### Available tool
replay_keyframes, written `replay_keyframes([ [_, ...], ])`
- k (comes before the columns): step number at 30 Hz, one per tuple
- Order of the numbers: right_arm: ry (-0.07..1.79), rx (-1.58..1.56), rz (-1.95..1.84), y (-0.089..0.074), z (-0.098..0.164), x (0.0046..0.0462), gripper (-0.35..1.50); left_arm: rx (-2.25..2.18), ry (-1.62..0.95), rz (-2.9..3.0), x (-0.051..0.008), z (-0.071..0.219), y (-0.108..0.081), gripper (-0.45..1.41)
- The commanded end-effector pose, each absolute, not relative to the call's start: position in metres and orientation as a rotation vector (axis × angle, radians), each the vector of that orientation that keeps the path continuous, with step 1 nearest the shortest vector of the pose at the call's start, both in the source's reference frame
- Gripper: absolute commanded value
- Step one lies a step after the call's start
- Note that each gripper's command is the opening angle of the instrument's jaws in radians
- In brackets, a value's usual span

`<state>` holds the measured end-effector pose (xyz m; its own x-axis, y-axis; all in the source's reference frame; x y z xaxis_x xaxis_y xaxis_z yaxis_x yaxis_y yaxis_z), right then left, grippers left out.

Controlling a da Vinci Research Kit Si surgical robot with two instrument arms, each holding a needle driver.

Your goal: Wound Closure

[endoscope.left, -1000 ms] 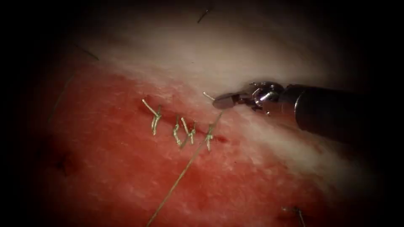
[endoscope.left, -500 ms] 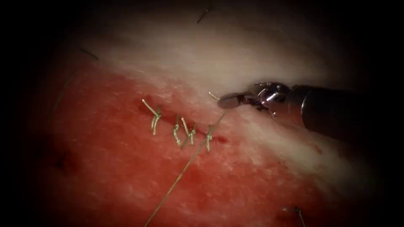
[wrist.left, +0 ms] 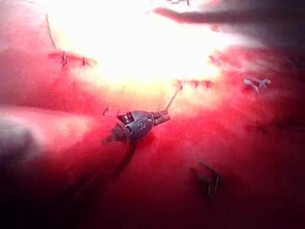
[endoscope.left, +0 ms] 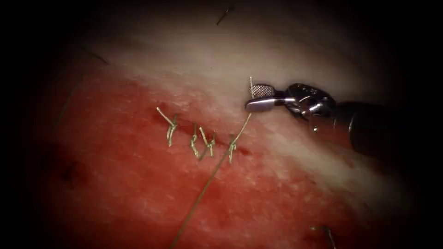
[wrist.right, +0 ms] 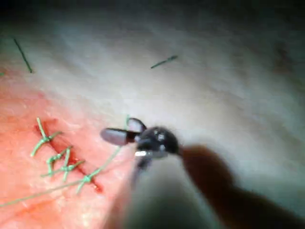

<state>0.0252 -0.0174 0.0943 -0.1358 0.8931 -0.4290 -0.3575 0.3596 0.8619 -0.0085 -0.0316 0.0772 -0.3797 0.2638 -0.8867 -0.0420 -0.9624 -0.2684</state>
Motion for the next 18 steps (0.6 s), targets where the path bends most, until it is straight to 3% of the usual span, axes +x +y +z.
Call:
replay_keyframes([
  [1,1.317,0.547,1.167,-0.017,0.094,0.0256,1.46,-1.638,-0.292,2.433,-0.0093,0.078,-0.031,-0.45],
  [18,1.433,0.346,0.888,-0.022,0.084,0.0212,1.41,-1.715,-0.131,2.245,-0.0129,0.085,-0.017,-0.45],
])
